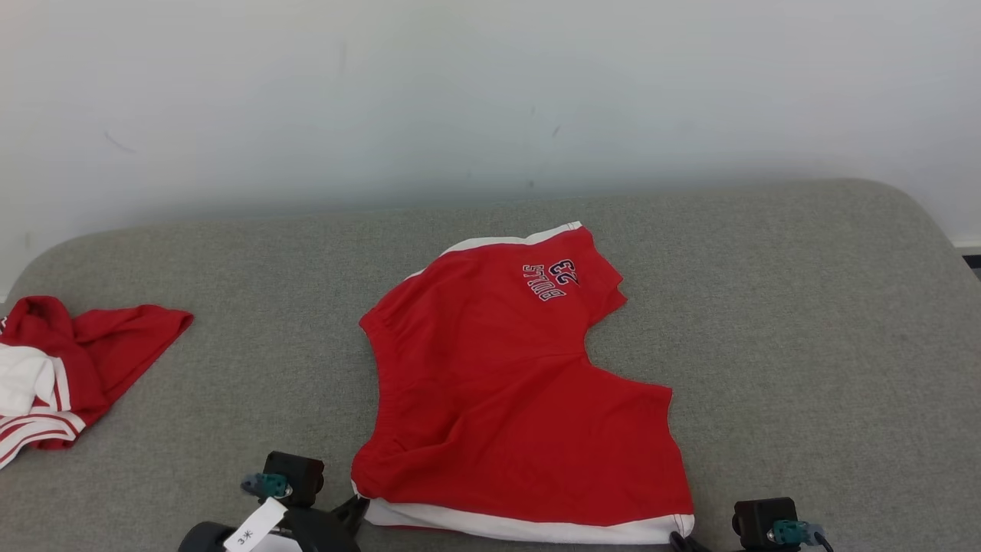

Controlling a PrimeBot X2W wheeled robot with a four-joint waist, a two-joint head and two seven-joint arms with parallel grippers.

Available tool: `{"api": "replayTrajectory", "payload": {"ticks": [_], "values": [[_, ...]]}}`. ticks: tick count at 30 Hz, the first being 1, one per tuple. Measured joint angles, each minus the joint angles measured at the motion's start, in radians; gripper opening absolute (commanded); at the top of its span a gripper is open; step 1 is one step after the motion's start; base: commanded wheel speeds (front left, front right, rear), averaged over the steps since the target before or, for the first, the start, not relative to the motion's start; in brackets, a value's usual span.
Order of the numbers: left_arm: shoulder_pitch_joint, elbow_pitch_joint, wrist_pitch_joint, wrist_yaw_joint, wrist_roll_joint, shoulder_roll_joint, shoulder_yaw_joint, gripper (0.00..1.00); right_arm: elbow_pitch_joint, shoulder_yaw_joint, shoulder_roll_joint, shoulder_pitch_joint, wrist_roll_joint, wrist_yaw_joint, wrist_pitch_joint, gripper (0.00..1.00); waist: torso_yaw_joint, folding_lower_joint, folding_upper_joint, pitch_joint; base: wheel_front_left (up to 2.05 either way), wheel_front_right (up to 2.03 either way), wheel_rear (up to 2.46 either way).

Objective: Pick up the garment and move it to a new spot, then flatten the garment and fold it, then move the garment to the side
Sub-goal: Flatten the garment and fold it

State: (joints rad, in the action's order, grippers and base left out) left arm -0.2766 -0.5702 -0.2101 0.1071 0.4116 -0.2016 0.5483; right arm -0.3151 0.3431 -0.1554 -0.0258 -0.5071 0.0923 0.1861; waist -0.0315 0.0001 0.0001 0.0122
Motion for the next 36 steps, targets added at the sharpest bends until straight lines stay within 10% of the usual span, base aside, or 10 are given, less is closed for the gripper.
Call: {"api": "replayTrajectory", "payload": {"ticks": [23, 36], "values": [[-0.071, 0.03, 0.088, 0.013, 0.055, 0.058, -0.014, 0.0, 0.179, -0.089, -0.078, 0.07, -0.025, -0.027, -0.036, 0.0, 0.037, 0.0, -0.0001, 0.004, 0.0, 0.0, 0.0], [-0.278, -0.062, 0.059, -0.126, 0.065, 0.153, -0.075, 0.0, 0.118, -0.101, -0.074, 0.34, -0.015, -0.021, 0.001, 0.0, 0.095, 0.0, 0.0, -0.069, 0.0, 0.0, 0.0]]}}
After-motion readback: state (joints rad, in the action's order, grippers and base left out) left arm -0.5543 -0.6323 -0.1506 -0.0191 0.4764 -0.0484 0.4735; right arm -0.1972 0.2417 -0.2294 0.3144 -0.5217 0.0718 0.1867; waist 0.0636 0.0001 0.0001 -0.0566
